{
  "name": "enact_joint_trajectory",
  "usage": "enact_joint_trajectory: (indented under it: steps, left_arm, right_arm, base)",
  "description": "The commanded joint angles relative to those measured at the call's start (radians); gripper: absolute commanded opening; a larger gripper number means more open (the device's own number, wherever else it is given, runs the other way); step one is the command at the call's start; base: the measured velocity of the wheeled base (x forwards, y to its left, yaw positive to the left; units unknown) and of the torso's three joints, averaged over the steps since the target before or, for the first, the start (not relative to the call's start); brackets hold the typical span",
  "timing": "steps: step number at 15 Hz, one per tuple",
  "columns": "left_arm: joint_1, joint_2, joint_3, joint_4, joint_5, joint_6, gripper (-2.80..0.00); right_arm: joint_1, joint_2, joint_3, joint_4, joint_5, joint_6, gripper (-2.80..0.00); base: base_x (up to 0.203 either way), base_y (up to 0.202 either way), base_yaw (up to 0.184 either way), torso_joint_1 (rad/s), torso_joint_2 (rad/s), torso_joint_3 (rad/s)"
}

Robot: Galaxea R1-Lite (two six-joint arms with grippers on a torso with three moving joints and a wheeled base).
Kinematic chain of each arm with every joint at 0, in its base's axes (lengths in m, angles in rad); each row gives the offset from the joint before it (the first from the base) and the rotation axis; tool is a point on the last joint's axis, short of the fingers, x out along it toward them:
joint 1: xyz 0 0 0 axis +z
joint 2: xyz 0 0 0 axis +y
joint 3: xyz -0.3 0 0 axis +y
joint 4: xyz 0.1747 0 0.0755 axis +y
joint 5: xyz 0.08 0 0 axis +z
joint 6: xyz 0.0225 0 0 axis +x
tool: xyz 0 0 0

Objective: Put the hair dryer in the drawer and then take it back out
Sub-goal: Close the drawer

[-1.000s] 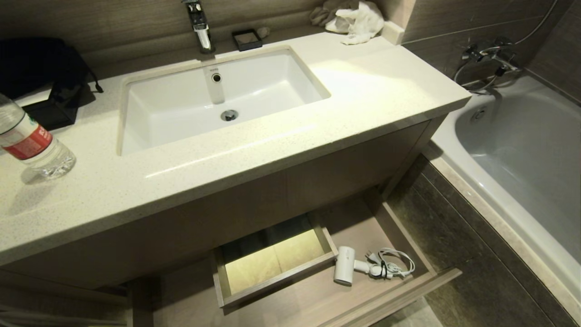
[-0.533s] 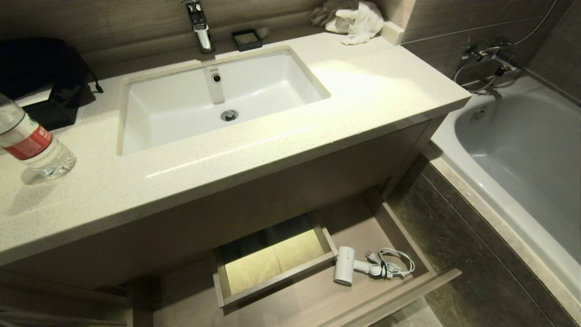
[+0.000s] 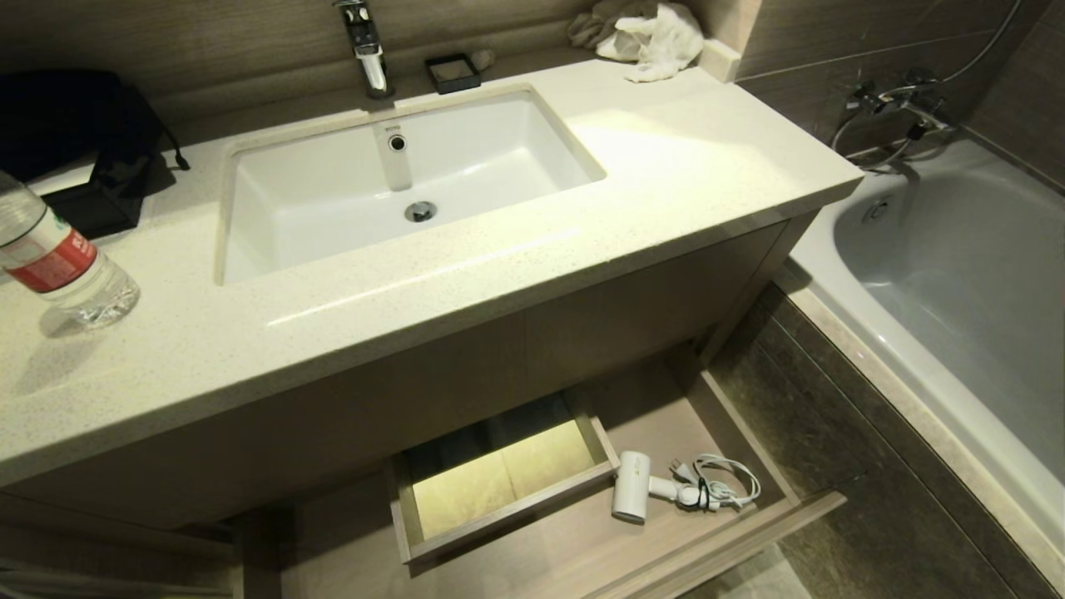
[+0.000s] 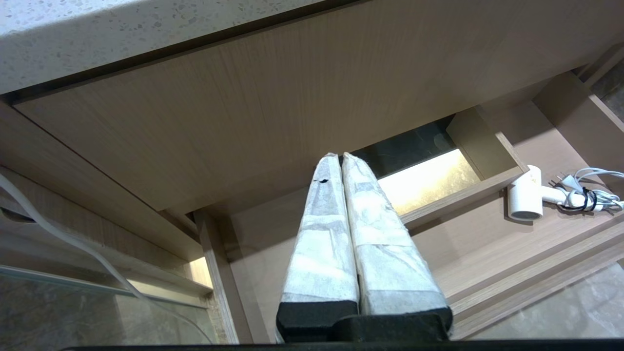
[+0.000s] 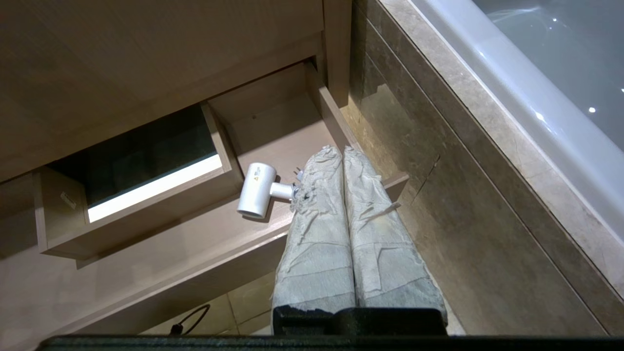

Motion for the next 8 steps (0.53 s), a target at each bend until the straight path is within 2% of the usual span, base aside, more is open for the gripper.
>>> enact_joint_trajectory:
  steps: [1,7,8]
  left_arm:
    - [0.0,0.0,0.0,0.0,0.001,0.0,-2.8]
    - [0.0,0.0,0.0,0.0,0.001,0.0,-2.8]
    - [0.0,0.0,0.0,0.001,0.001,0.0,-2.8]
  right_arm:
    - [0.0,0.003,0.002,-0.003,0.0,0.0,-2.8]
    - [-0.001,0.003,0.002,-0.003,0.0,0.0,-2.8]
    - [0.0,0.003,0.002,-0.003,0.0,0.0,-2.8]
  base:
    - [0.0,0.0,0.0,0.0,0.0,0.0]
    - [0.0,0.0,0.0,-0.003,0.01,0.005]
    - [0.0,0.0,0.0,-0.106,0.27,0.18]
